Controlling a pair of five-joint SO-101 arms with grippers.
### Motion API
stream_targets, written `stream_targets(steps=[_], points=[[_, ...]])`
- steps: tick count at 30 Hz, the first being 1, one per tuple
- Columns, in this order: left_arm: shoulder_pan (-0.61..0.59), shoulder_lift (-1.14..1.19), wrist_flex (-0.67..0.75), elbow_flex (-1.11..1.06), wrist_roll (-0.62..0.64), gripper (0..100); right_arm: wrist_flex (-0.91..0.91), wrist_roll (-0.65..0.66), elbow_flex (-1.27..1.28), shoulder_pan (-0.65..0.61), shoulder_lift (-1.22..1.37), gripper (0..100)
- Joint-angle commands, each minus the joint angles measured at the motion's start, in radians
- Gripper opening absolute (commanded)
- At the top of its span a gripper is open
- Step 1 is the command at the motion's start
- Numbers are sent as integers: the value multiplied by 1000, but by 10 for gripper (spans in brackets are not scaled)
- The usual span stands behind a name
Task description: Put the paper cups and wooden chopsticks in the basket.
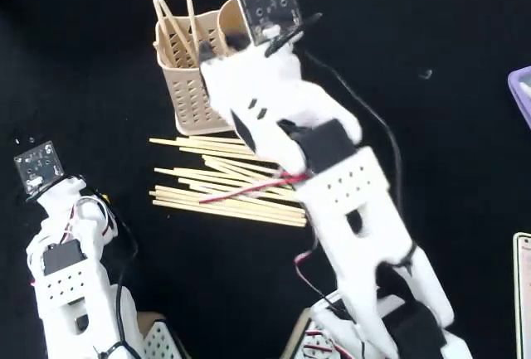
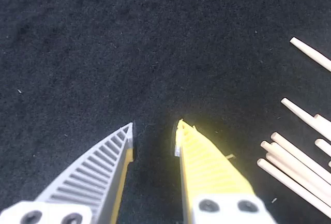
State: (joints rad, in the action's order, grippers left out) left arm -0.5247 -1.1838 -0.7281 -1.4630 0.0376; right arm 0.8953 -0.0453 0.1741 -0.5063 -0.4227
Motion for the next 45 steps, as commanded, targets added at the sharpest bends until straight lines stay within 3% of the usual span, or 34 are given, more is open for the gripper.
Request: stream_targets(steps=[1, 5, 10, 15, 20, 25, 27, 30, 45], points=[[-1, -15, 15, 36, -3, 145, 292, 5, -19, 12, -53, 122], [1, -15, 15, 38, -3, 145, 388, 147, 232, 9, -30, 123], [16, -15, 40, 27, -3, 145, 91, 453, 602, -15, 35, 125], [16, -15, 41, 24, -3, 145, -31, 494, 673, -89, 153, 204], [13, -15, 41, 24, -3, 145, -69, 506, 625, -204, 338, 198], [15, -15, 41, 22, -3, 145, -9, 506, 513, -199, 456, 194], [15, -15, 41, 22, -3, 145, 0, 508, 504, -192, 467, 149], [15, -15, 41, 22, -3, 145, 5, 508, 504, -189, 461, 6], [15, -15, 41, 24, -3, 145, 97, 508, 736, -189, 58, 11]])
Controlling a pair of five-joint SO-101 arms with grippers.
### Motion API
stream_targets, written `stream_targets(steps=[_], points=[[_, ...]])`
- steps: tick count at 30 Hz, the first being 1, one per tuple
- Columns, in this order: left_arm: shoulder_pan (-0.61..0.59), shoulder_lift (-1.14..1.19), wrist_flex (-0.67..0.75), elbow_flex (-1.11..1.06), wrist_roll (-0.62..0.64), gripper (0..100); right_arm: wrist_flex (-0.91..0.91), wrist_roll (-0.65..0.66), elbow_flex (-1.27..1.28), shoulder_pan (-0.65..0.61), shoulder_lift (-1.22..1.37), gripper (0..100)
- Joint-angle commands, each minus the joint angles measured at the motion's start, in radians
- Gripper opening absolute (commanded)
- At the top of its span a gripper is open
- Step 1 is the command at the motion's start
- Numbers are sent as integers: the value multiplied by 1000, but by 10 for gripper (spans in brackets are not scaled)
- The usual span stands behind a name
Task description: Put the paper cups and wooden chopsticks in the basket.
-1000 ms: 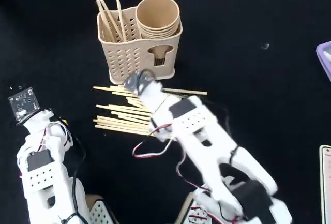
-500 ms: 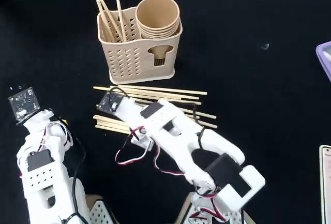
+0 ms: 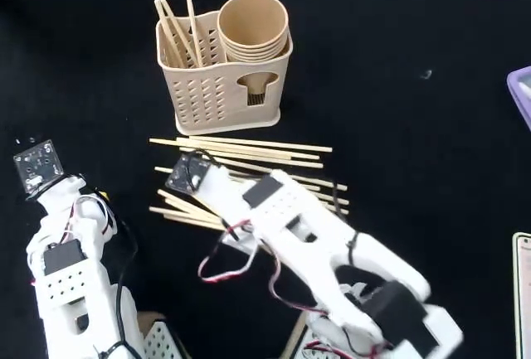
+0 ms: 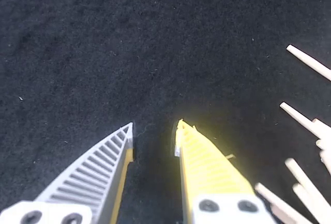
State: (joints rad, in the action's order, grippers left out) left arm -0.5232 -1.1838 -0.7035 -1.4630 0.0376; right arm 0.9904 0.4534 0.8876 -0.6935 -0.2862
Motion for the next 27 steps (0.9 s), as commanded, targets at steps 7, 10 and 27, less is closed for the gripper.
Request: stream_targets(steps=[7, 10, 27], points=[[15, -15, 17, 24, -3, 145, -94, 8, 81, -2, -38, 86], [15, -15, 17, 24, -3, 145, -127, 8, 62, -5, 2, 173], [15, -15, 18, 24, -3, 145, -117, 8, -76, -2, 35, 10]])
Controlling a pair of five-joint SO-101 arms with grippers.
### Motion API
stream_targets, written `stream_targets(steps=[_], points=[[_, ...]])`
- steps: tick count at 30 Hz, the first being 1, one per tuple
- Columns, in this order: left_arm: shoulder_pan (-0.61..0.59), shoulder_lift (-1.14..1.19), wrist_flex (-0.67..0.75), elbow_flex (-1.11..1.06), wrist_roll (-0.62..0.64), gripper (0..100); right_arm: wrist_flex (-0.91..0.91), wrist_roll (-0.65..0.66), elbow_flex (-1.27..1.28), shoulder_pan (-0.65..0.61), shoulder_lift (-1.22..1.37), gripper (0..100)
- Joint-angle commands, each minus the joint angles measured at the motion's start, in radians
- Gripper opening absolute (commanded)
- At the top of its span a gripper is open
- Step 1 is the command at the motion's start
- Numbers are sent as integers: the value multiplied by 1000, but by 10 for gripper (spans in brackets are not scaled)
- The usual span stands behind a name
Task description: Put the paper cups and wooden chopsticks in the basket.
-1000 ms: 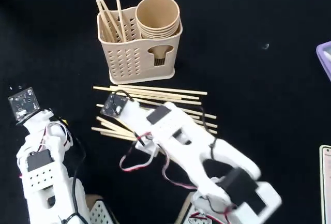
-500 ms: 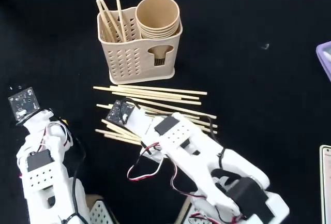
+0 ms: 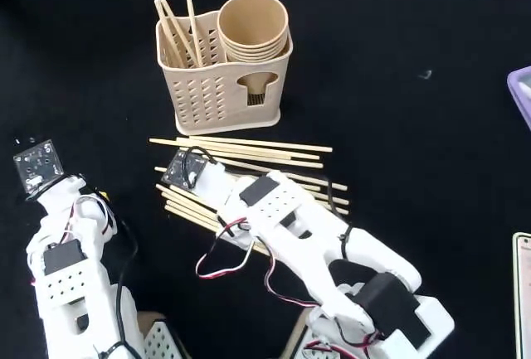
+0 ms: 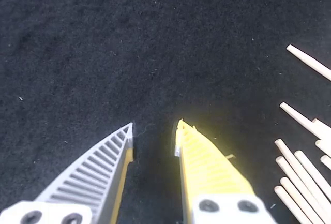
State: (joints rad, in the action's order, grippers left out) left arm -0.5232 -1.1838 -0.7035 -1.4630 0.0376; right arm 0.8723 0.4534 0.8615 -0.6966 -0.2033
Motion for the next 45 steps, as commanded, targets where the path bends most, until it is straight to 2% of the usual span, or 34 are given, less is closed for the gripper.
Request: stream_targets(steps=[1, 7, 12, 21, 27, 33, 45], points=[[15, -15, 18, 24, -3, 145, 5, 8, -50, 2, -54, 10], [15, -15, 18, 25, -3, 145, 0, 2, -59, -17, -39, 18], [15, -15, 18, 25, -3, 145, 5, 0, -59, -26, -12, 116], [15, -15, 18, 25, -3, 145, 6, -2, -74, -26, -15, 116], [15, -15, 18, 25, -3, 145, -3, -89, -91, -28, -8, 119], [15, -15, 18, 25, -3, 145, -21, -86, -85, -28, -1, 119], [15, -15, 18, 22, -3, 145, -35, -80, -200, 25, 225, 116]])
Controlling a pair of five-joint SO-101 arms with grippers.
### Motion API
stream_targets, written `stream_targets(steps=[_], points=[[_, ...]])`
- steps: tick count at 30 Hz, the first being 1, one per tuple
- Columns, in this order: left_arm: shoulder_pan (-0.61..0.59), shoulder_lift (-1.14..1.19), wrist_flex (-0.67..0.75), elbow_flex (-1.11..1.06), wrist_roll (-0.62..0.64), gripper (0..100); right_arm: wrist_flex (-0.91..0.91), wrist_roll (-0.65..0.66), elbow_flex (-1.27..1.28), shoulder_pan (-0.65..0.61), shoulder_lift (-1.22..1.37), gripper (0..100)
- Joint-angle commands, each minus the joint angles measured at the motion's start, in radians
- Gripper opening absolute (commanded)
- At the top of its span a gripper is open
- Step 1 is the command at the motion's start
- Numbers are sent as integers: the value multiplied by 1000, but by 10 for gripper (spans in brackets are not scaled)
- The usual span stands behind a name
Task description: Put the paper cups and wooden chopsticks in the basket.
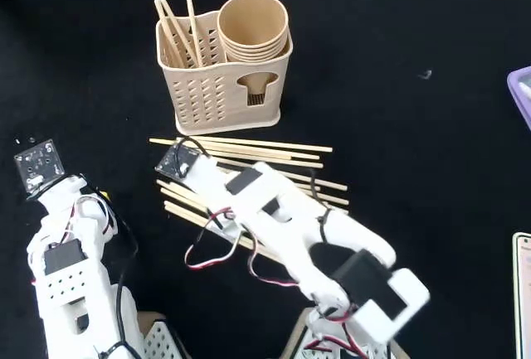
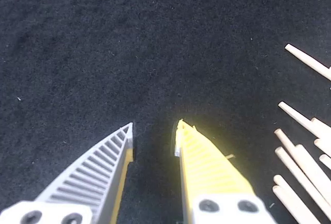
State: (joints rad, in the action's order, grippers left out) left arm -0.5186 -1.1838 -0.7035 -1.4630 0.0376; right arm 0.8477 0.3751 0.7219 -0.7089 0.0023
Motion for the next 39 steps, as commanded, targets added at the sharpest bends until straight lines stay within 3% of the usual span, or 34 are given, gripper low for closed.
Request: stream_targets(steps=[1, 4, 13, 26, 30, 34, 39], points=[[10, -15, 18, 22, -3, 145, -11, 9, -61, 35, 22, 113], [10, -15, 18, 22, -3, 145, -3, 61, -62, 38, 22, 7], [10, -15, 18, 24, -3, 145, 238, 74, -174, 94, -189, 10], [10, -15, 18, 24, -3, 145, 252, 64, -185, 41, -516, 10], [5, -15, 18, 24, -3, 145, 198, 64, -24, 46, -458, 10], [10, -15, 18, 24, -3, 145, 2, 38, 157, 40, -389, 11], [10, -15, 18, 24, -3, 145, -109, -11, 183, 46, -286, 12]])
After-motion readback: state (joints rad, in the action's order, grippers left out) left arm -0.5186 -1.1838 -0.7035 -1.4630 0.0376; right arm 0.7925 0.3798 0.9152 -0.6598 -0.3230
